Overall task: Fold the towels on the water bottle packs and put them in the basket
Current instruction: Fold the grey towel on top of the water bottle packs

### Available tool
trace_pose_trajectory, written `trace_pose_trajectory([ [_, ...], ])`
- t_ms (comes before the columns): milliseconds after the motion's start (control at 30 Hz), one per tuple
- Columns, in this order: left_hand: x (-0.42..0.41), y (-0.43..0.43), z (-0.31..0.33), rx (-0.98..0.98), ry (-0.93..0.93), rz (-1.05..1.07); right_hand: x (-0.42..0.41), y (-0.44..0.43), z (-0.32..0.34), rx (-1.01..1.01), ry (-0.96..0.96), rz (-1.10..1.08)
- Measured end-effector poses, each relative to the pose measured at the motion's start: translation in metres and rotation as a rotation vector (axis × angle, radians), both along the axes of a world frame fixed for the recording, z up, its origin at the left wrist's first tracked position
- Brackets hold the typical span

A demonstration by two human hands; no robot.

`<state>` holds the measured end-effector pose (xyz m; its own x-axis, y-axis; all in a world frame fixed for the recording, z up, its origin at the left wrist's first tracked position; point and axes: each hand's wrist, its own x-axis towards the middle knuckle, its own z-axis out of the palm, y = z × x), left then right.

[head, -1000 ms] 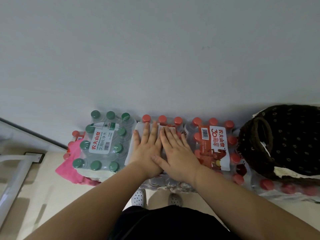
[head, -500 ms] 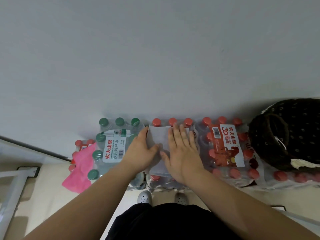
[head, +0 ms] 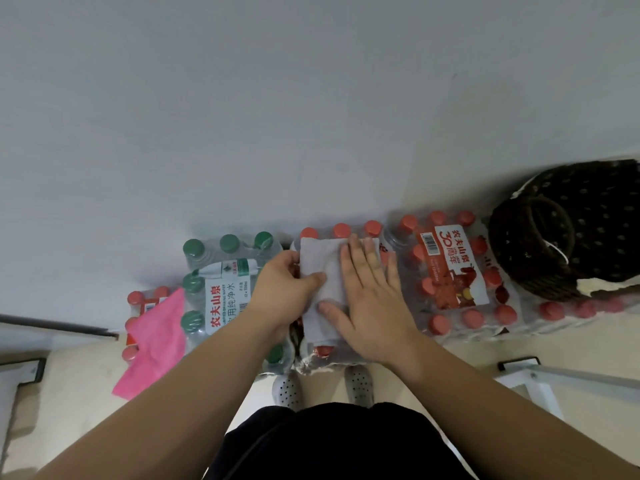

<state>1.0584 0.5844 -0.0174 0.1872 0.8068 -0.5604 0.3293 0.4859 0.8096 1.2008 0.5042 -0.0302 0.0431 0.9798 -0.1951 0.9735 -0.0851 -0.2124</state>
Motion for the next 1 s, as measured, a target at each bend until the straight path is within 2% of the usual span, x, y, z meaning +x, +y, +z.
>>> trace_pose_trajectory([
  [67,-0.003,-0.003,-0.003,-0.055,-0.074,0.027,-0.003,-0.001,0.001,0.006,0.001,-0.009],
  [267,-0.006,-0.009,-0.007,0.317,0.332,-0.192,0.002,-0.002,-0.011,-0.076,-0.053,0.035],
  [400,-0.008,-0.004,-0.003,0.379,0.423,-0.215,0.011,0.003,-0.010,-0.077,-0.056,0.104],
  [500,-0.003,-0.004,0.005,0.364,0.400,-0.154,0.014,0.004,-0.013,-0.103,-0.024,0.118],
  [567,0.007,-0.007,0.013,0.376,0.346,-0.083,0.018,0.006,-0.015,-0.099,0.100,0.113],
  [667,0.021,-0.012,0.022,0.435,0.329,-0.055,0.031,0.005,-0.008,-0.074,0.473,0.010],
  [700,0.026,-0.013,0.023,0.462,0.354,-0.071,0.035,0.002,-0.005,-0.051,0.531,-0.035],
  [767,0.035,-0.018,0.029,0.509,0.415,-0.091,0.039,-0.010,0.002,0.024,0.524,-0.080],
  [833,0.047,-0.023,0.036,0.528,0.438,-0.079,0.040,-0.023,0.007,0.008,0.586,-0.073],
  [1000,0.079,-0.035,0.047,0.461,0.334,-0.145,0.061,-0.023,0.017,-0.094,1.085,-0.210],
])
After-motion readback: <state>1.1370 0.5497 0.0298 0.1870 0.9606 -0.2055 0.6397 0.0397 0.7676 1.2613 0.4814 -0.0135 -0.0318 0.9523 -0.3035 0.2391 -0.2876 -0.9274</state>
